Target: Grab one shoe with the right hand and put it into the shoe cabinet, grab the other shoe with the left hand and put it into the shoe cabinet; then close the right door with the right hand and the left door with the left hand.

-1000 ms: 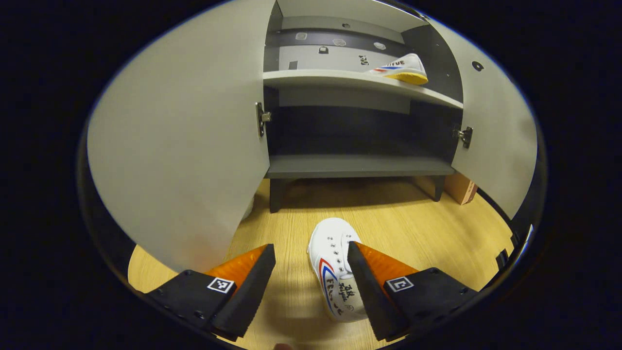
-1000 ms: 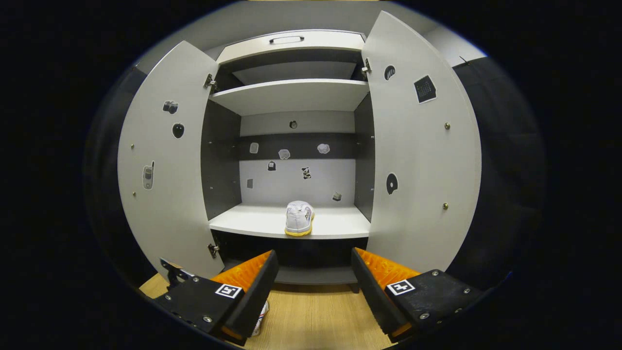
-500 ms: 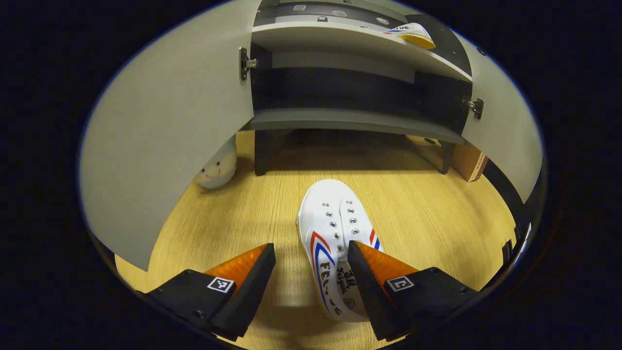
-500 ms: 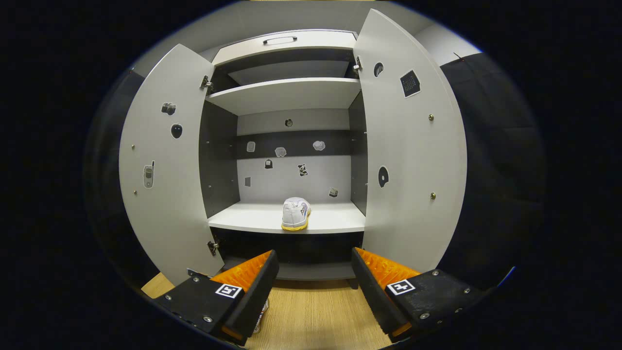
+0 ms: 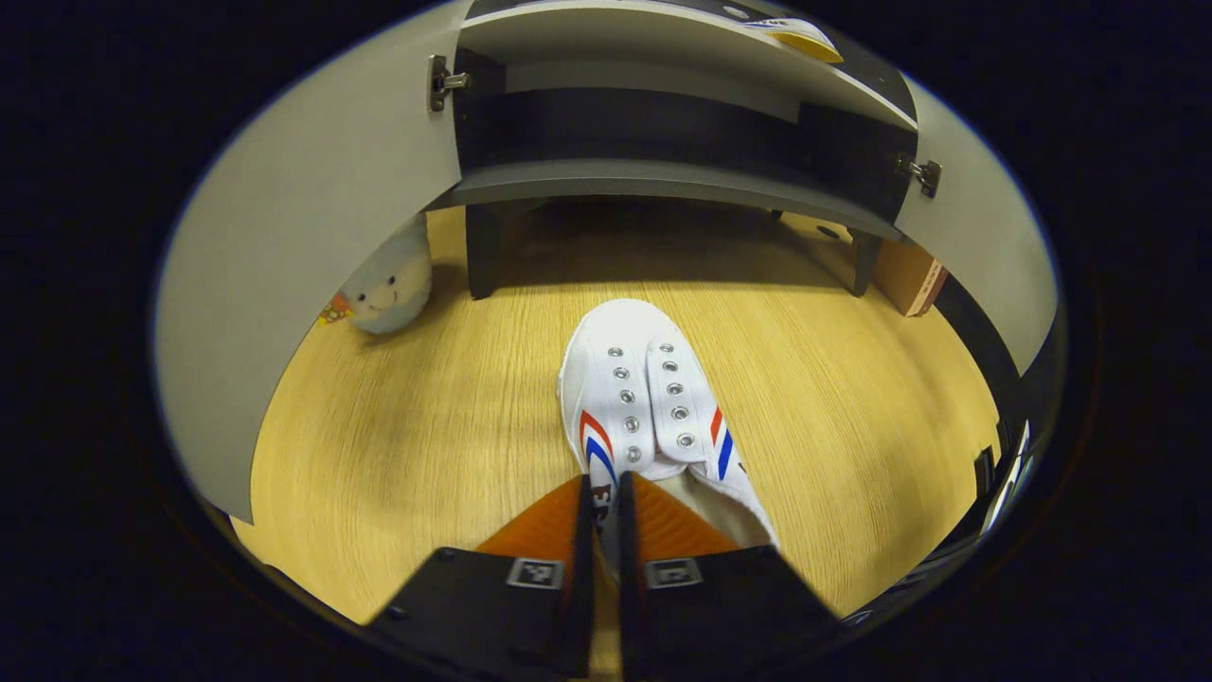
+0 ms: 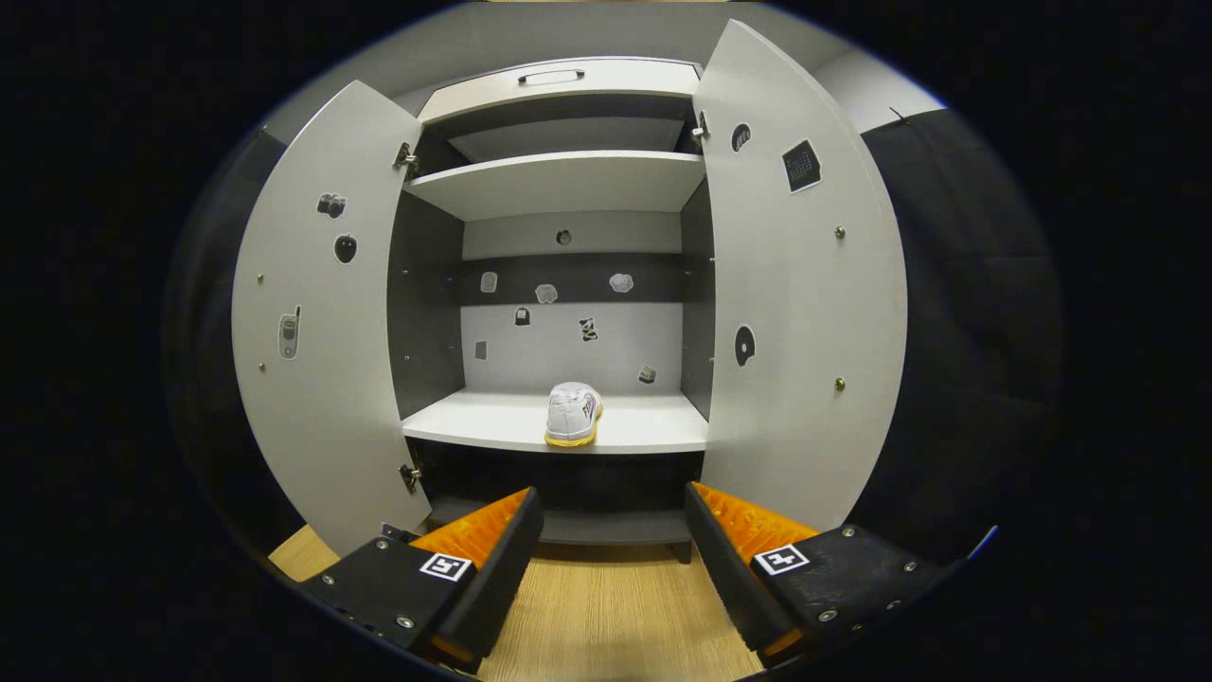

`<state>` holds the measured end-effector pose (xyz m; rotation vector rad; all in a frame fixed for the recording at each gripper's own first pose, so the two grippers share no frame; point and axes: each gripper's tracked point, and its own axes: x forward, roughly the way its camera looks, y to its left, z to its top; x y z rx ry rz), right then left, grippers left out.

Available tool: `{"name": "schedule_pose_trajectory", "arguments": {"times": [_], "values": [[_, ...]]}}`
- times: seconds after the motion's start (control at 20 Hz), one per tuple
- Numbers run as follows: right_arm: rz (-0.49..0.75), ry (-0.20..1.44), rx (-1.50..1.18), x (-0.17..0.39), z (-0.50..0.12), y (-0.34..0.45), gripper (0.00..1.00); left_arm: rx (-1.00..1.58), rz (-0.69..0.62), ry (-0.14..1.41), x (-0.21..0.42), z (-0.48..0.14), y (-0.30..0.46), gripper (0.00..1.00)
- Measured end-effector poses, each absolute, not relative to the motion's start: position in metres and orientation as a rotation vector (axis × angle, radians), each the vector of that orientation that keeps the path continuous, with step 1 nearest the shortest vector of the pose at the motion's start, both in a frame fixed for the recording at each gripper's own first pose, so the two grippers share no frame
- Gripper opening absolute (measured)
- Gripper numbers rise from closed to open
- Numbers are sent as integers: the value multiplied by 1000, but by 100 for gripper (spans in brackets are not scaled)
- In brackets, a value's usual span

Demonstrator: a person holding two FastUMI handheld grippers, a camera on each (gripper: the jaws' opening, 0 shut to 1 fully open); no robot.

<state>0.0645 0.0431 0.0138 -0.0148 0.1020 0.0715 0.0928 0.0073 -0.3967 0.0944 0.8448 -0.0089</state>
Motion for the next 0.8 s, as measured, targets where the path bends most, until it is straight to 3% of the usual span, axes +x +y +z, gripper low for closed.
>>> {"name": "schedule_pose_trajectory", "arguments": {"times": [0.05, 0.5, 0.8], "values": [[71, 99, -18, 64, 14, 43, 93, 74, -9, 834, 95, -393, 5, 7], [124, 69, -24, 58, 21, 55, 93, -16, -75, 774, 100, -322, 6, 7], [157, 29, -38, 50, 31, 62, 93, -64, -109, 663, 115, -215, -13, 7]]}}
